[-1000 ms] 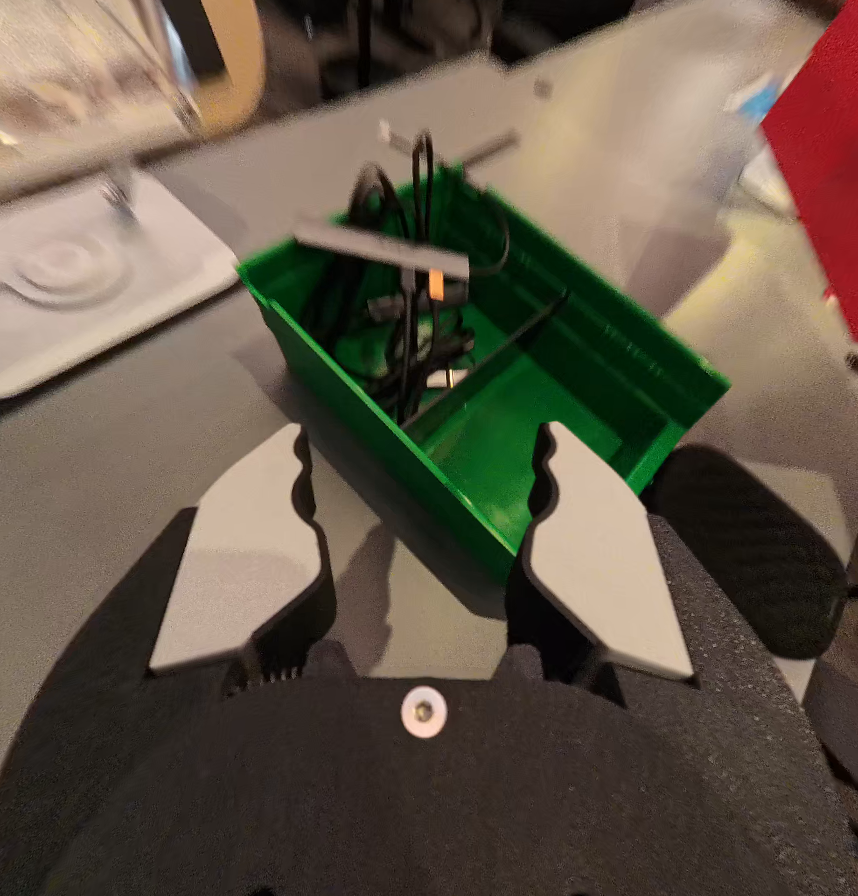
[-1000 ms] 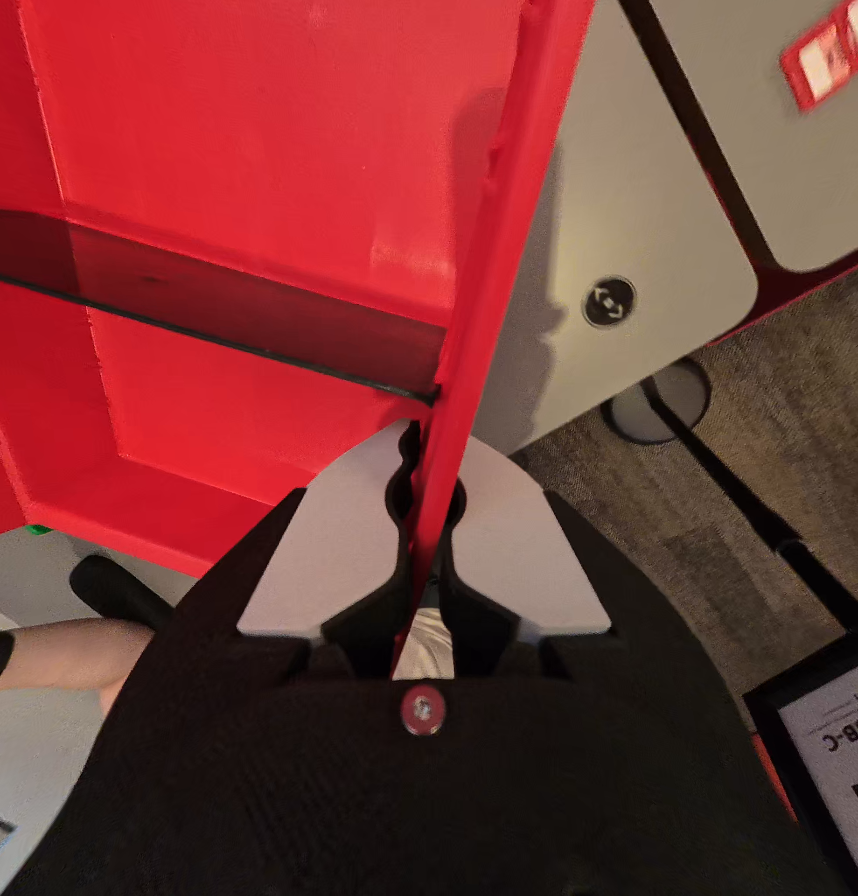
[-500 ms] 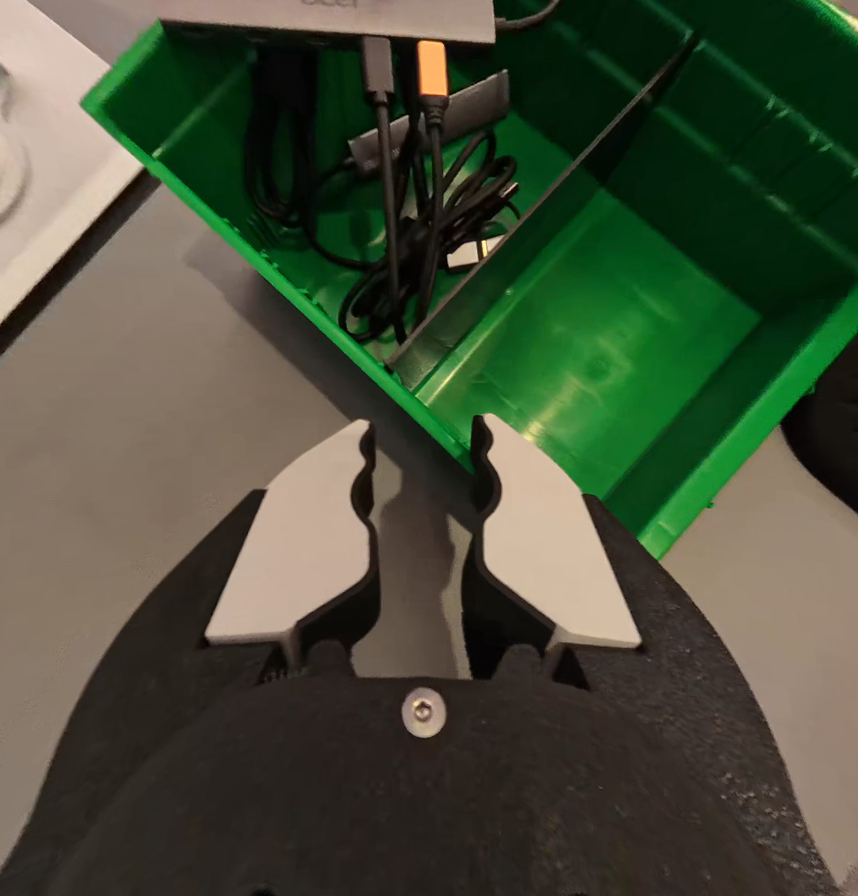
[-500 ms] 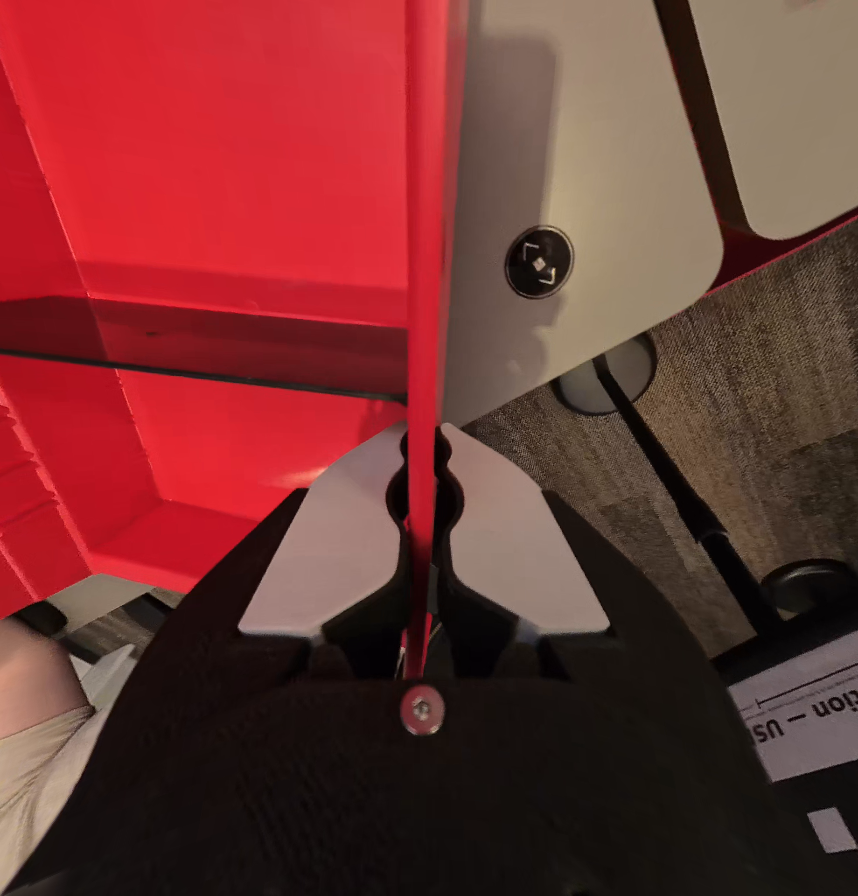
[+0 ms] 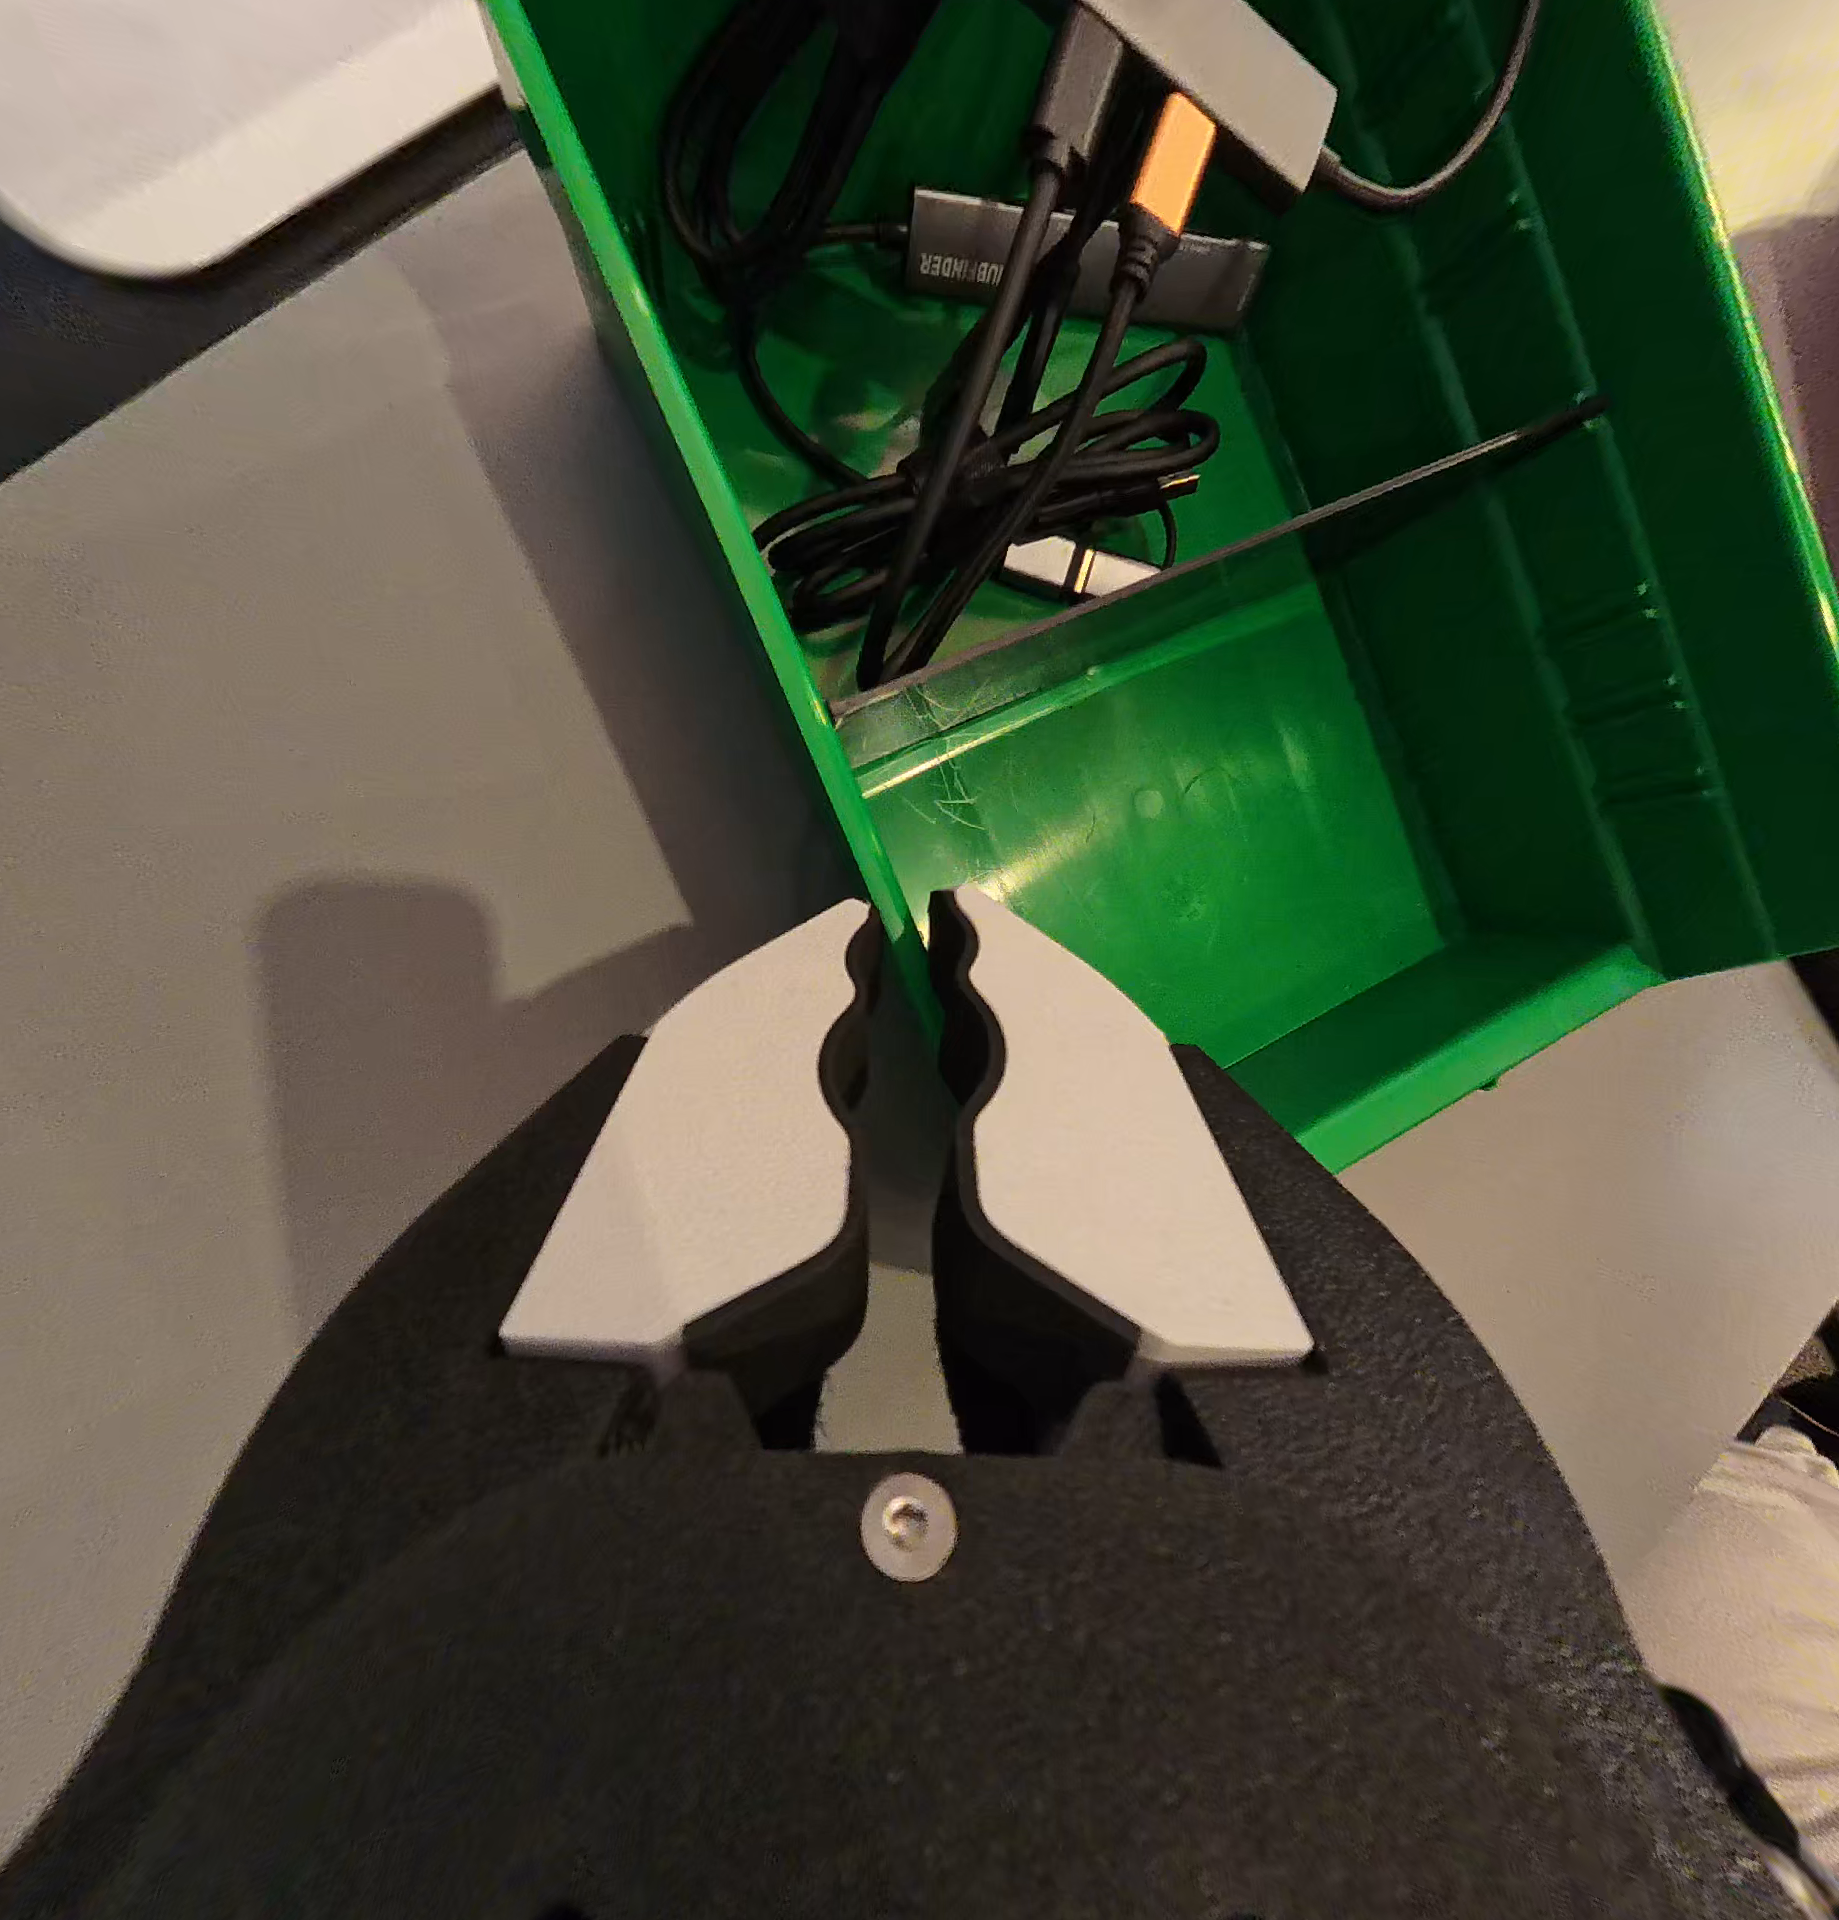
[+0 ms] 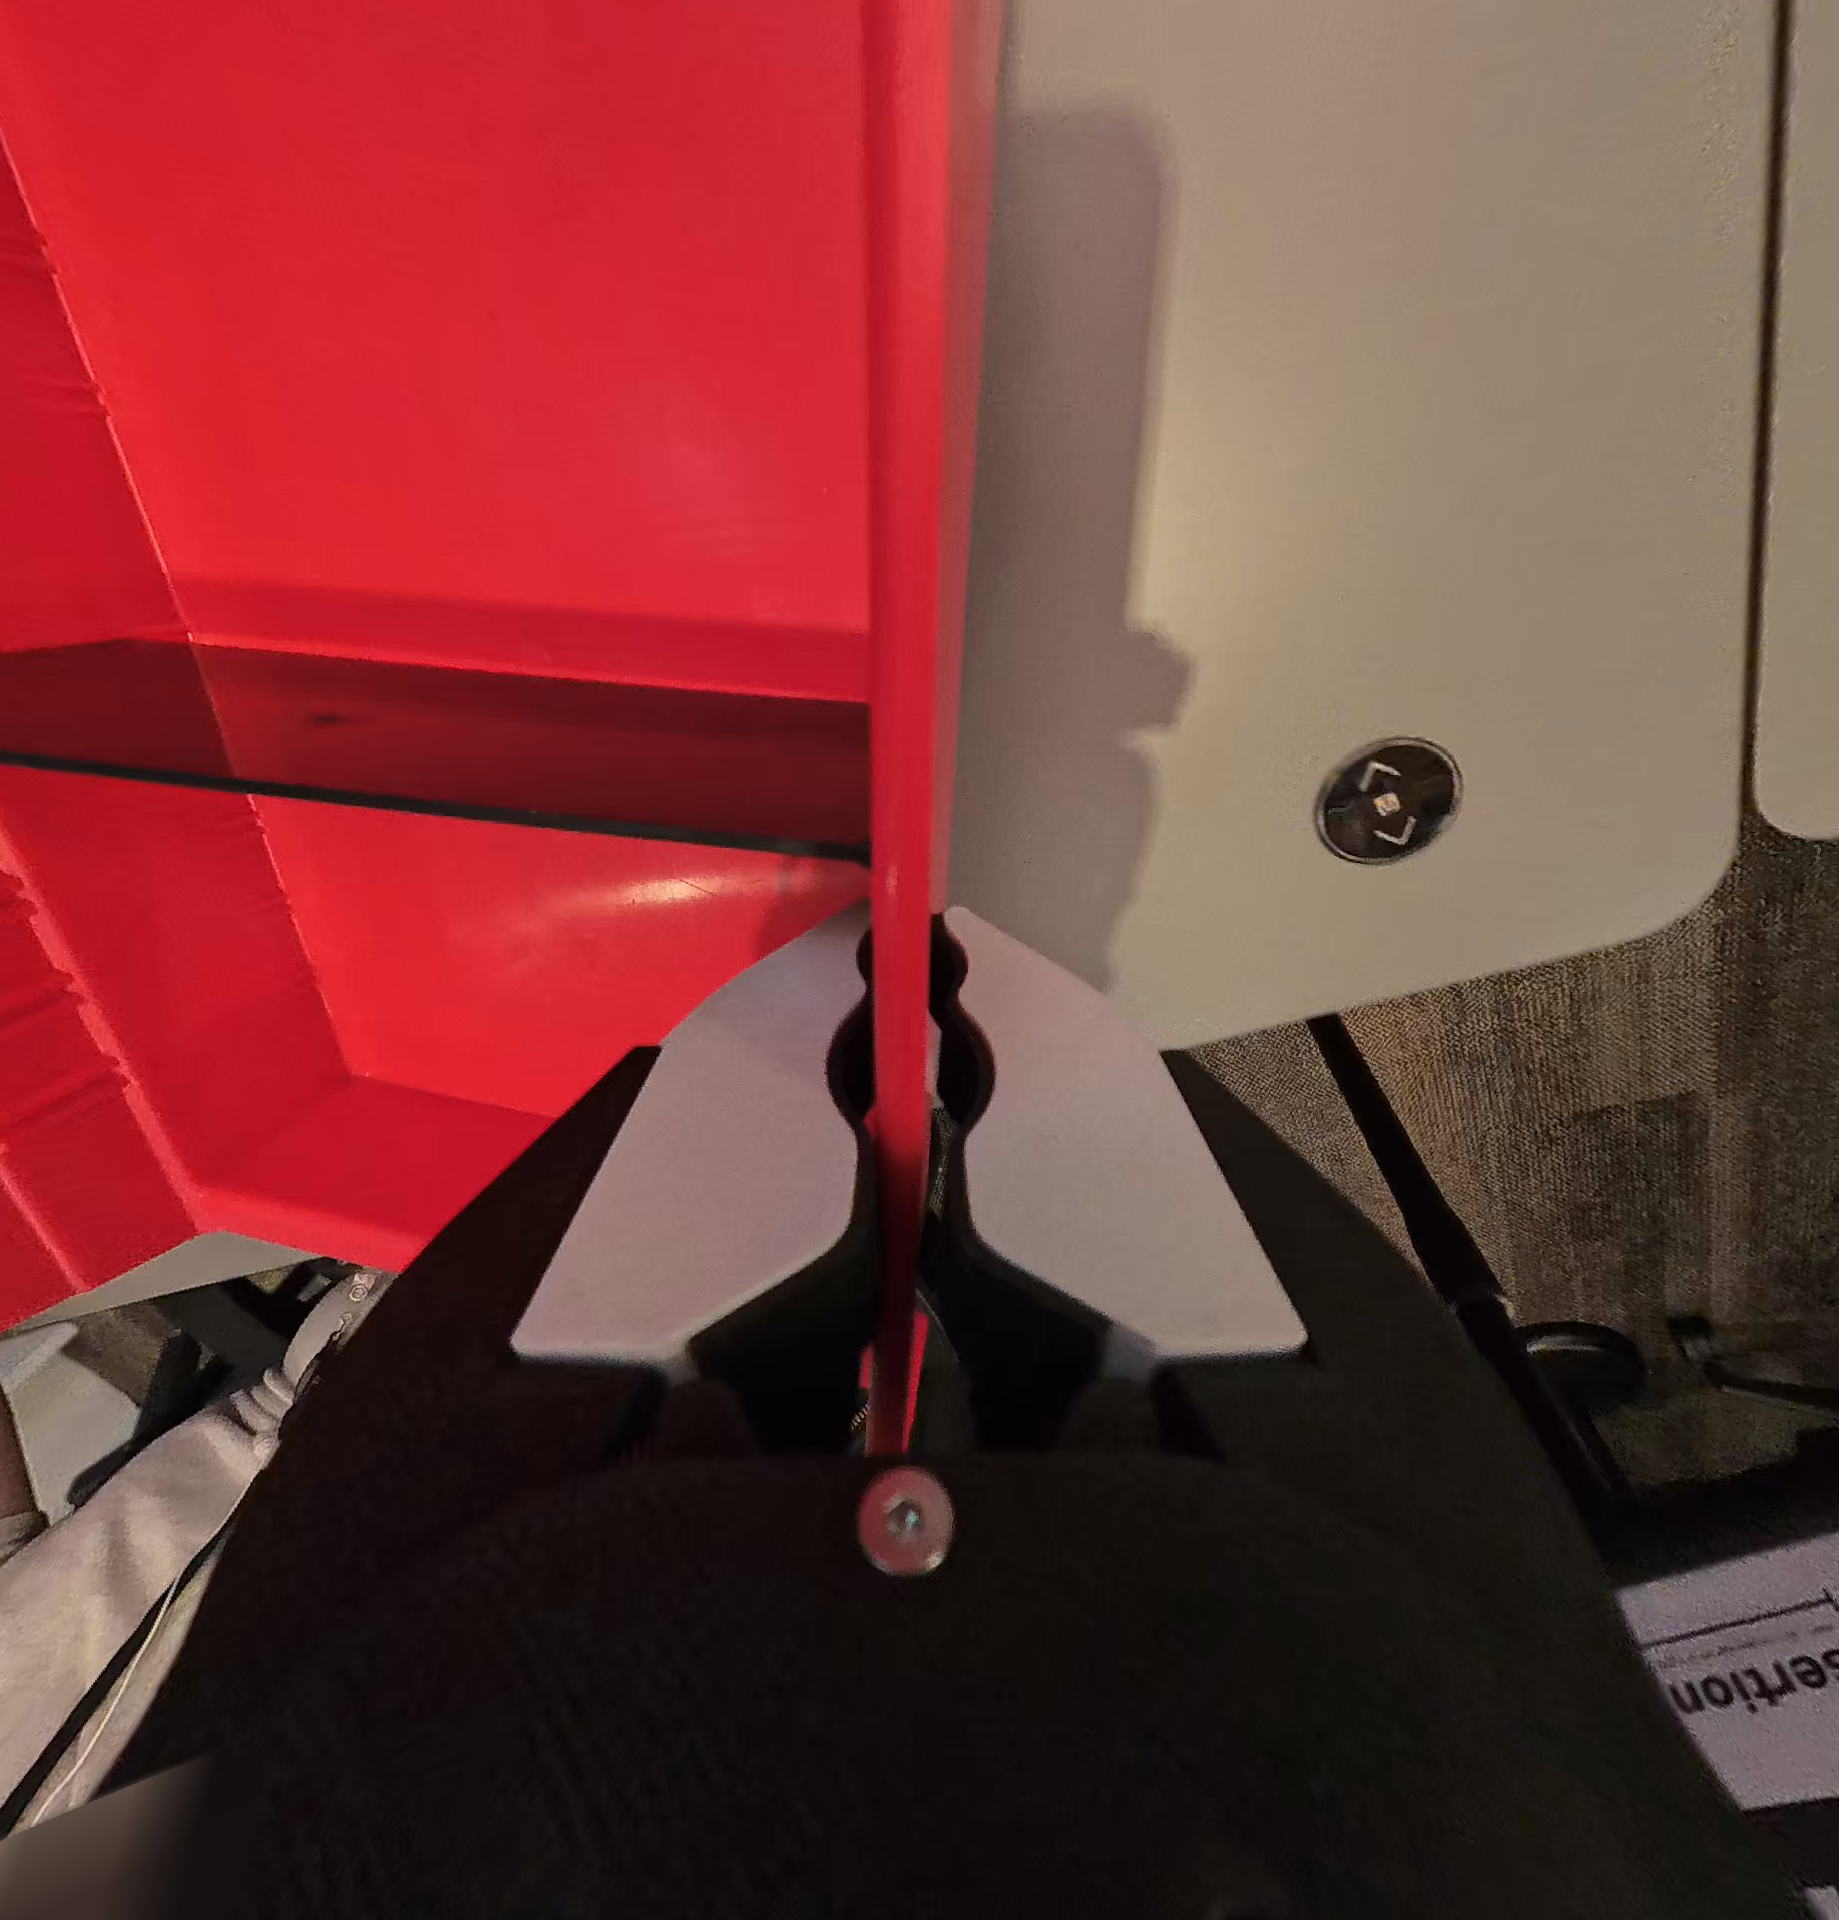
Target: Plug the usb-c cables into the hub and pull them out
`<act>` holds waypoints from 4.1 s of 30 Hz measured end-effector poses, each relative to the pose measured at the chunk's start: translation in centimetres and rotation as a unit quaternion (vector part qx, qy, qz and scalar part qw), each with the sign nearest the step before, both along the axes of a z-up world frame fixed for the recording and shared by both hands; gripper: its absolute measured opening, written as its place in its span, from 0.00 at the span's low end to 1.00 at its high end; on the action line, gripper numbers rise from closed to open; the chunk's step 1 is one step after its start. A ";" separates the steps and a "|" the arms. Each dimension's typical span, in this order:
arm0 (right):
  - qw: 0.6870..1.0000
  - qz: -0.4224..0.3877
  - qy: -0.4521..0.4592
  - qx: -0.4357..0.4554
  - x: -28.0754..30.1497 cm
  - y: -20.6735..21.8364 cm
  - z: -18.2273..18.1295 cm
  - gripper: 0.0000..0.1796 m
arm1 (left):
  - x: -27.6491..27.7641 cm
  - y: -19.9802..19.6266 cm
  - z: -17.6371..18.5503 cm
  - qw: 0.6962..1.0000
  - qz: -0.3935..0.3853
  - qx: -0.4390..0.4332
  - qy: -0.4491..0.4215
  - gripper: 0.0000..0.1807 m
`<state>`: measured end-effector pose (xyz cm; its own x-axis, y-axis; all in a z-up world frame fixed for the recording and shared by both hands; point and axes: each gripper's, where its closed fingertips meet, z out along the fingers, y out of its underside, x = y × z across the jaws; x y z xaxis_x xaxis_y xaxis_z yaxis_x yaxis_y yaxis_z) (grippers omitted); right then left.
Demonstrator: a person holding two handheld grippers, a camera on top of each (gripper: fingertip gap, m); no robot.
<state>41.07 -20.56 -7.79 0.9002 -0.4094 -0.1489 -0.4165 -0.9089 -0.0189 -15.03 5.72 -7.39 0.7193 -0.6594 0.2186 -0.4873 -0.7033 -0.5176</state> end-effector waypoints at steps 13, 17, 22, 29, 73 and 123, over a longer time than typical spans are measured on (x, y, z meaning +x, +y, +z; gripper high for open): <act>0.994 0.094 -0.001 0.051 -5.3 10.5 0.0 0.04 | -19.2 -1.1 0.2 0.979 0.197 -0.040 -0.025 0.02; 0.991 0.112 0.012 0.067 -7.1 14.0 -1.1 0.03 | -22.3 -2.3 0.2 0.967 0.241 -0.061 -0.052 0.03; 0.991 0.116 0.040 0.061 -8.6 16.7 -3.6 0.03 | -25.6 -2.0 0.3 0.950 0.297 -0.042 -0.086 0.03; 0.988 0.140 0.047 0.052 -8.6 18.5 -5.3 0.04 | -30.3 -2.1 0.4 0.918 0.385 -0.014 -0.091 0.04; 0.991 0.106 0.020 0.084 -2.9 18.9 -5.3 0.04 | -32.2 -5.1 0.5 0.909 0.407 -0.037 -0.086 0.03; 0.541 0.335 -0.207 0.743 -31.0 26.5 21.3 0.26 | -23.8 4.8 1.1 0.927 0.138 0.203 0.282 0.42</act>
<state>10.05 5.92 13.52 0.8542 0.3243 0.4063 0.3172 0.2942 -0.9016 -38.83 10.51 -6.25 0.7970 -0.3784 -0.4708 -0.5920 -0.6441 -0.4845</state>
